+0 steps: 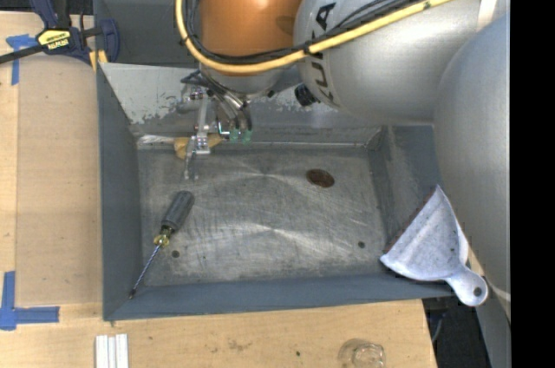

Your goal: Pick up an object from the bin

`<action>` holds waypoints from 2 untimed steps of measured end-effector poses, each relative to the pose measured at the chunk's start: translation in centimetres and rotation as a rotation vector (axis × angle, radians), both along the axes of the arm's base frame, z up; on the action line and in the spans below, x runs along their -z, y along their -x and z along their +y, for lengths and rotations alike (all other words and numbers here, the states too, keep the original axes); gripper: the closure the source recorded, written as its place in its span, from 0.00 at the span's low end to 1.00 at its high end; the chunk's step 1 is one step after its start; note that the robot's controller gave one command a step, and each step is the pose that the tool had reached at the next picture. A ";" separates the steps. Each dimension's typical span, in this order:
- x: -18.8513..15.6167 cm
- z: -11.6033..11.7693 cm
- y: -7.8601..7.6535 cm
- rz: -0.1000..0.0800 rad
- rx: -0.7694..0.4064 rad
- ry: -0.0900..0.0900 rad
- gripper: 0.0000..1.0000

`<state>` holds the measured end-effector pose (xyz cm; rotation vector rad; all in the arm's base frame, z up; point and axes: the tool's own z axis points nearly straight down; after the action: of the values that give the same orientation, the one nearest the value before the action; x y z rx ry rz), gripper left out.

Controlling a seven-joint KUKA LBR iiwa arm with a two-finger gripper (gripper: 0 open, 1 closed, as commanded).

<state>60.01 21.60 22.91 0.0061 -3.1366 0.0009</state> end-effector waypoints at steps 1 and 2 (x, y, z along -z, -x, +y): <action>-0.5 -0.1 -0.2 -0.008 0.003 -0.002 0.00; 4.1 0.7 0.3 -0.015 0.028 -0.004 0.00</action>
Offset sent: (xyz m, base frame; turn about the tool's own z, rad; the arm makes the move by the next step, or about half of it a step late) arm -0.0173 0.0227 -0.1342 0.0709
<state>59.70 22.32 18.78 -0.0376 -3.1510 -0.0055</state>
